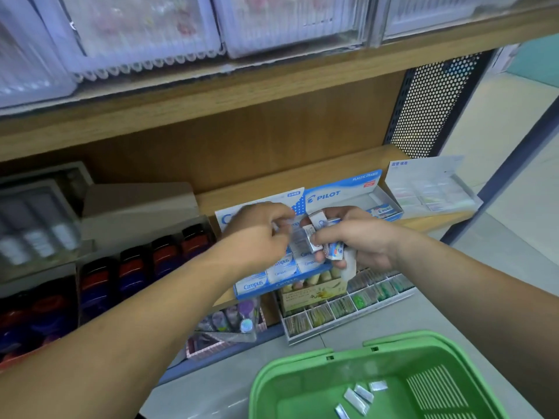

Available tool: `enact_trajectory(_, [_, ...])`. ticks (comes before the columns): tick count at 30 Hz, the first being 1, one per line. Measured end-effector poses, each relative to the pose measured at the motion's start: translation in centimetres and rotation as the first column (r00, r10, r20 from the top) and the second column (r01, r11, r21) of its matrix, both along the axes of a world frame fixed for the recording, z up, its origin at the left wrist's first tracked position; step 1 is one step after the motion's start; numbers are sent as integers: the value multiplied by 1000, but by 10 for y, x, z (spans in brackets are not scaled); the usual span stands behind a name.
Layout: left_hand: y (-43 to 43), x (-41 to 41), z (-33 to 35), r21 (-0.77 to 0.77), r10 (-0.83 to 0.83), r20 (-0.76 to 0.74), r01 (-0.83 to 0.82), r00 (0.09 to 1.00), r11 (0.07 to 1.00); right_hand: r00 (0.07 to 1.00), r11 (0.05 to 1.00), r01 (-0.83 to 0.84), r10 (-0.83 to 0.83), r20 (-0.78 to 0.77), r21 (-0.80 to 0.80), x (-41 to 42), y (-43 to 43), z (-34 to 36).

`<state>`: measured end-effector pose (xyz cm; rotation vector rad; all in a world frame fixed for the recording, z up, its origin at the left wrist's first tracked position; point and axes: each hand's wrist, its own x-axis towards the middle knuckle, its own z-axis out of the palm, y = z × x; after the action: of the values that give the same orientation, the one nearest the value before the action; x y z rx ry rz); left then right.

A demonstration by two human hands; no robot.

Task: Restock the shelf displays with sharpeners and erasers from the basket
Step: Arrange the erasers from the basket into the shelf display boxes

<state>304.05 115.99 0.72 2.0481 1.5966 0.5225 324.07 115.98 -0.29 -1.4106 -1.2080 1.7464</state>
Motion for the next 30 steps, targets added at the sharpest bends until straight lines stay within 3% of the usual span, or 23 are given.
enact_trajectory(1, [-6, 9, 3, -107, -4, 158, 21, 987, 994, 1000, 1000, -19, 19, -15, 2, 2, -1, 1])
enact_trajectory(3, [-8, 20, 0, -227, 4, 303, 69, 953, 971, 999, 1000, -29, 29, -32, 12, 8, -3, 3])
enact_trajectory(10, [2, 40, -2, -290, 36, 469, 115, 883, 950, 1000, 1000, -17, 17, 14, 14, 36, -10, 9])
enact_trajectory(14, [8, 53, -9, -273, 95, 427, 28, 899, 962, 954, 975, 211, -221, 205, 71, 60, -4, 3])
enact_trajectory(18, [18, 63, -21, -207, 193, 300, -134, 934, 969, 866, 963, 200, -261, 428, 182, 92, 2, 4])
enact_trajectory(23, [44, 85, -24, -248, 252, 349, -170, 903, 954, 930, 963, 262, -271, 249, 69, 110, 7, -6])
enact_trajectory(30, [66, 112, -42, -211, 214, 226, -166, 950, 963, 964, 972, 236, -234, 124, 2, 125, 6, -19])
